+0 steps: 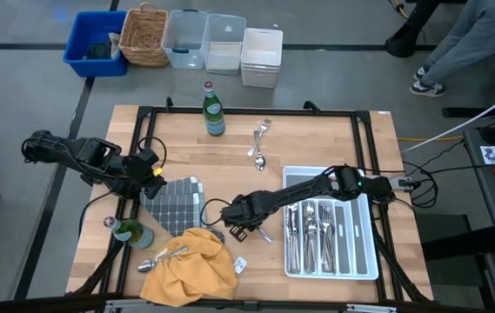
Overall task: Sort silverware
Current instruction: Stack the silver knife into the white utensil tray with the other silver knives
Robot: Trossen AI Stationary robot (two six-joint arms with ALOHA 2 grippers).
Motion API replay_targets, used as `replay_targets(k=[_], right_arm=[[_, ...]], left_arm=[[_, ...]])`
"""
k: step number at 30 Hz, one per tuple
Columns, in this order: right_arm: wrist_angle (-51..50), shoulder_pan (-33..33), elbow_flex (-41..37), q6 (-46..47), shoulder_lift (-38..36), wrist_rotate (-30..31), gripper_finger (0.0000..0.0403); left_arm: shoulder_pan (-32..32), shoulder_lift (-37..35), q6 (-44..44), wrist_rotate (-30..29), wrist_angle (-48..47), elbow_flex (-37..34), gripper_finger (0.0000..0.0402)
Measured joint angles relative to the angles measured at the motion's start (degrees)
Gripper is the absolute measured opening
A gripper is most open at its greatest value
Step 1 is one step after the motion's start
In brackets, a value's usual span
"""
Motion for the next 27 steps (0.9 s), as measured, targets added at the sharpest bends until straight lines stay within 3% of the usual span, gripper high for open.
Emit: replay_targets(k=[14, 27], right_arm=[[-3.18, -0.83, 7.70, 0.00, 0.24, -0.85, 0.0051], [-26.00, -0.72, 20.75, 0.00, -0.05, -2.04, 0.0051]], left_arm=[[0.00, -0.02, -0.02, 0.00, 0.00, 0.00, 0.0088], [-0.01, -0.01, 1.11, 0.00, 0.02, 0.00, 0.0088]])
